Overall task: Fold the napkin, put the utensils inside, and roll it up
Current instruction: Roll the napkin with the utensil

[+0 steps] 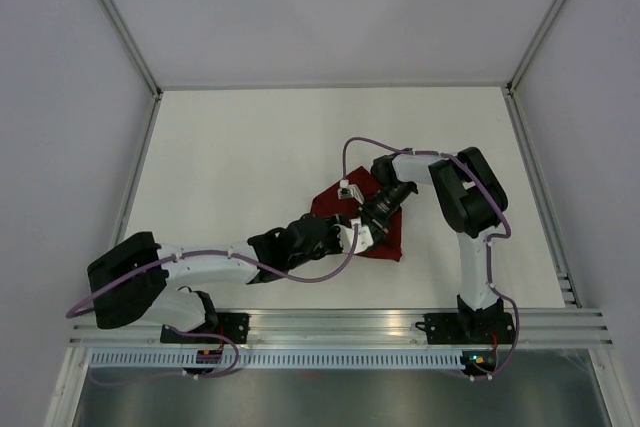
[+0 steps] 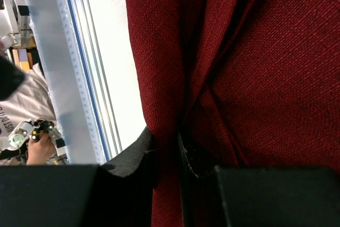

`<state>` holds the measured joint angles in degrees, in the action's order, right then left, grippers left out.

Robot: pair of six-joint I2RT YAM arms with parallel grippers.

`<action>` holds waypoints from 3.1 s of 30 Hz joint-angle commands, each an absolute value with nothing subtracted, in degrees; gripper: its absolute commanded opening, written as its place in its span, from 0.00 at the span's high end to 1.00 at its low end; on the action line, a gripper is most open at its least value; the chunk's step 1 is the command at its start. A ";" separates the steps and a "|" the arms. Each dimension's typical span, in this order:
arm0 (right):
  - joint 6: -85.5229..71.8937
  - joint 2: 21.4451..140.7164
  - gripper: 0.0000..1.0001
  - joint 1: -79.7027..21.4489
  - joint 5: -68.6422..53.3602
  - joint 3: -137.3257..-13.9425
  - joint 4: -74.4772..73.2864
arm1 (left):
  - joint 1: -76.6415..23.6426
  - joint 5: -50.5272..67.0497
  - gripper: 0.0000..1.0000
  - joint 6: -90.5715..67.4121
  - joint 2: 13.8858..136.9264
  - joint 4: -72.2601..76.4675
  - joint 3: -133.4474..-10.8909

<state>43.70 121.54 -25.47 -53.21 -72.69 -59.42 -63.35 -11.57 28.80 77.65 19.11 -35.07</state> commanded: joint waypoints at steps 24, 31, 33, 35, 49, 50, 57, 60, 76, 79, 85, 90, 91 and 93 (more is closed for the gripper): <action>48.25 128.41 0.86 -23.47 -36.12 -71.19 -55.11 | -66.97 -0.70 0.48 40.08 93.69 22.23 -37.26; 48.16 128.50 0.87 -23.38 -36.04 -71.28 -55.11 | -66.71 -0.26 0.53 39.81 96.24 25.90 -36.83; 48.08 128.41 0.87 -23.38 -36.03 -71.28 -55.11 | -66.71 -0.44 0.52 39.73 95.19 26.46 -36.12; 48.08 128.50 0.87 -23.38 -35.95 -71.45 -55.19 | -66.71 -0.70 0.51 40.60 95.01 26.11 -36.30; 47.72 128.67 0.87 -23.38 -35.77 -71.46 -55.28 | -68.03 -2.64 0.48 44.74 95.53 27.16 -36.56; 47.72 128.67 0.87 -23.38 -35.77 -71.46 -55.28 | -67.94 -2.64 0.48 44.82 96.58 27.25 -36.65; 47.72 128.50 0.88 -23.29 -35.68 -71.19 -55.20 | -67.59 -0.88 0.48 45.09 99.57 25.31 -38.32; 47.81 128.50 0.88 -23.29 -35.68 -71.19 -55.20 | -67.15 -0.35 0.47 44.83 99.84 25.14 -39.02; 47.29 124.11 0.74 -21.71 -36.12 -70.23 -53.27 | -64.08 14.66 0.98 37.01 103.62 4.32 -49.04; 46.93 120.77 0.64 -20.66 -37.26 -70.22 -52.82 | -62.93 17.48 0.98 35.16 104.41 1.15 -51.06; 46.76 114.88 0.52 -16.62 -40.86 -72.42 -54.84 | -61.70 20.91 0.98 32.09 106.70 -3.60 -54.75; 45.97 113.03 0.50 -12.75 -42.89 -74.61 -55.98 | -60.56 24.60 0.98 29.71 108.28 -5.89 -56.78; 45.97 112.68 0.49 -12.05 -43.33 -74.88 -56.16 | -59.86 25.31 0.98 28.75 108.46 -5.98 -56.78; 45.70 112.24 0.49 -10.03 -44.73 -76.02 -56.69 | -59.07 27.49 0.98 27.52 108.89 -6.24 -57.13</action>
<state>44.29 114.83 -12.27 -44.84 -73.19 -60.10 -59.46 18.72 34.04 105.51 2.04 -57.74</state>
